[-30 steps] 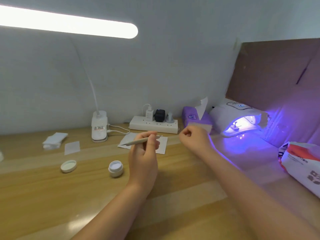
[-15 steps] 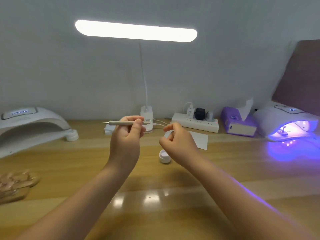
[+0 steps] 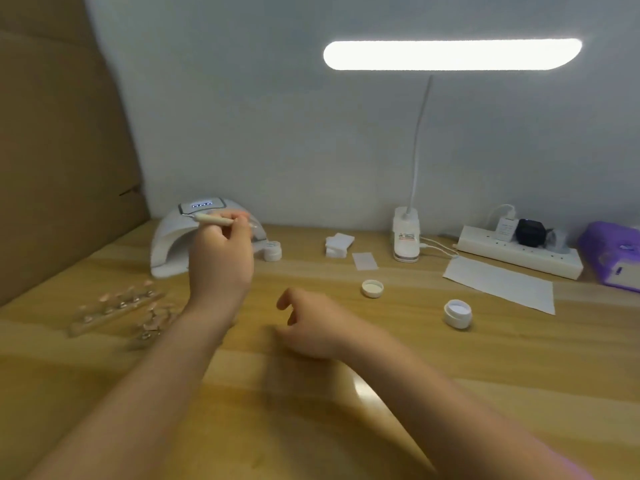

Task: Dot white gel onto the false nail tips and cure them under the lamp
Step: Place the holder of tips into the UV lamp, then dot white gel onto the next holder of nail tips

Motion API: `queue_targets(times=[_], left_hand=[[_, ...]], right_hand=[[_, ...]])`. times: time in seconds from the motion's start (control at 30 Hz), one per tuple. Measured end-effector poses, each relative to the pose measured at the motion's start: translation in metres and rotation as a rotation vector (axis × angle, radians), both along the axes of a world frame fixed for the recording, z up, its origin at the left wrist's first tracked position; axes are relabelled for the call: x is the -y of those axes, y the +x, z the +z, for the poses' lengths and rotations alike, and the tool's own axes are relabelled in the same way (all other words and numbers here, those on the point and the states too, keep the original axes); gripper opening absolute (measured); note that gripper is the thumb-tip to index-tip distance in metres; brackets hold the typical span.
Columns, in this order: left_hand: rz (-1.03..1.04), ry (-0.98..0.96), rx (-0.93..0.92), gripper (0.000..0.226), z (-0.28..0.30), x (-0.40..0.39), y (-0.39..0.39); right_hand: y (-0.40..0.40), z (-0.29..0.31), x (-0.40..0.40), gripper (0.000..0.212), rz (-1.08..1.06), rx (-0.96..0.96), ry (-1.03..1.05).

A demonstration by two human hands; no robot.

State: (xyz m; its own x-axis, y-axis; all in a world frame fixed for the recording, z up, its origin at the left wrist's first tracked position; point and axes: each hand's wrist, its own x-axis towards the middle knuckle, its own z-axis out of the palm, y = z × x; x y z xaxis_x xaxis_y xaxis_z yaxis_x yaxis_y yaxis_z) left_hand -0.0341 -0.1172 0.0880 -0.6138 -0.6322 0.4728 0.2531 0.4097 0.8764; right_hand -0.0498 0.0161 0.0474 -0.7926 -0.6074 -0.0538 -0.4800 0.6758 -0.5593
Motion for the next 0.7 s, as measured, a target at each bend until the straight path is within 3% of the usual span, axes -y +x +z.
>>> queue_targets(times=[0.07, 0.17, 0.3, 0.37, 0.7], left_hand=[[0.07, 0.008, 0.008, 0.02, 0.005, 0.024, 0.001], [0.128, 0.038, 0.077, 0.018, 0.012, 0.053, 0.0], [0.041, 0.285, 0.191, 0.013, 0.017, 0.07, -0.008], [0.015, 0.314, 0.231, 0.013, 0.014, 0.067, -0.012], [0.004, 0.398, 0.177, 0.015, 0.01, 0.063, -0.017]], right_hand=[[0.005, -0.003, 0.019, 0.047, 0.06, -0.025, 0.127], [0.005, -0.003, 0.037, 0.041, 0.047, -0.094, 0.129], [0.003, -0.008, 0.057, 0.036, 0.109, -0.215, 0.182], [0.0, -0.011, 0.063, 0.037, 0.151, -0.253, 0.21], [-0.021, -0.013, 0.075, 0.041, 0.19, -0.217, 0.204]])
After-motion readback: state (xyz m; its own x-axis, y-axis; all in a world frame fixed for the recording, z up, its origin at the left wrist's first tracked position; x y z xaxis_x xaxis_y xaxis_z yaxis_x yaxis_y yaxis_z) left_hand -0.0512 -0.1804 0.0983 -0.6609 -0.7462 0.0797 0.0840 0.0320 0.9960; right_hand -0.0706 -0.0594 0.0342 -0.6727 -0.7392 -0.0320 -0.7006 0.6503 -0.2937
